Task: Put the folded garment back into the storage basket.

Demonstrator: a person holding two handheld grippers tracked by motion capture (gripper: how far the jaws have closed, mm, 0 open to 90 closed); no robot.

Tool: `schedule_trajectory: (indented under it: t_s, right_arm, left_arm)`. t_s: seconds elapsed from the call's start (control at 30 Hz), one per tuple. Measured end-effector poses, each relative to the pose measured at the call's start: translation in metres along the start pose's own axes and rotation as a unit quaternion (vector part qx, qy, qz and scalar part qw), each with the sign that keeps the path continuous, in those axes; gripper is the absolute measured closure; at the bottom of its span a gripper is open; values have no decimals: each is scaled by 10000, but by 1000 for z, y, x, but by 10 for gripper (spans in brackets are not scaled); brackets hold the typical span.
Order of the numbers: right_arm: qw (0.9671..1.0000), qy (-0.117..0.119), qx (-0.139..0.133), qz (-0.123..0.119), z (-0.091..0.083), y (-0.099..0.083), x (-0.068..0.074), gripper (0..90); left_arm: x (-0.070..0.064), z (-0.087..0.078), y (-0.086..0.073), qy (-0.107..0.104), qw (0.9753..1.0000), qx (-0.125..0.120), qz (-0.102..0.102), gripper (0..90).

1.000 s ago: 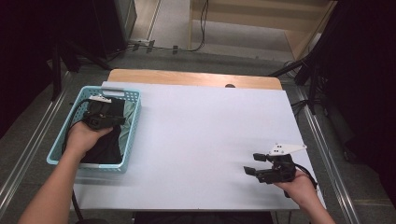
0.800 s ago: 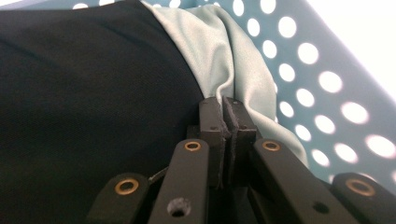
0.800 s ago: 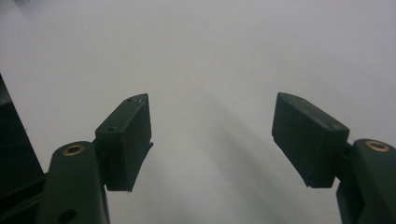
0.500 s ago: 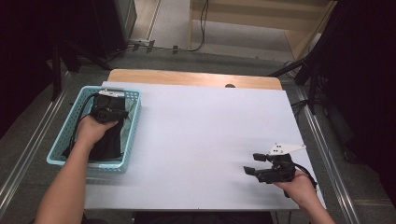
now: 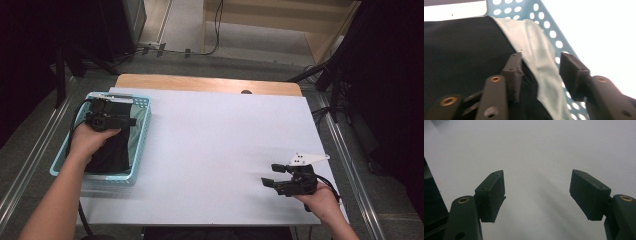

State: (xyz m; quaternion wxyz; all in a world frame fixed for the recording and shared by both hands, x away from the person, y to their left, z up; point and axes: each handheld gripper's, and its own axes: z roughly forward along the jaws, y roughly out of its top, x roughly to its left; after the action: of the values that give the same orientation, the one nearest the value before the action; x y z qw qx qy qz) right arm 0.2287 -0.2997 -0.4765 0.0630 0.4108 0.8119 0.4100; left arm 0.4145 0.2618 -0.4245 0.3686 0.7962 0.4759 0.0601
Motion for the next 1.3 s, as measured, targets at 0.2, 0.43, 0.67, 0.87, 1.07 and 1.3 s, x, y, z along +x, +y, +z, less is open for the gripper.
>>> schedule_trajectory:
  t_s: [0.2,0.43,0.67,0.87,1.07,1.3]
  right_arm:
    - [10000,13,2,-5,0,0,0,268]
    - [10000,16,-9,33,0,0,0,267]
    - [10000,15,13,44,0,0,0,267]
    - [10000,10,23,59,0,0,-1,267]
    - [10000,11,33,47,0,0,-1,267]
    - [10000,13,59,57,0,-1,-1,267]
  left_arm:
    - [-17,-15,2,-97,9999,-17,-87,376]
    - [-47,-28,3,-579,9981,-140,180,357]
    - [-75,-16,-3,-849,9955,-46,430,357]
    - [-92,0,-10,-1046,9933,151,474,343]
    - [-110,12,-14,-1189,9905,338,605,313]
    - [-129,25,-23,-1267,9886,419,704,307]
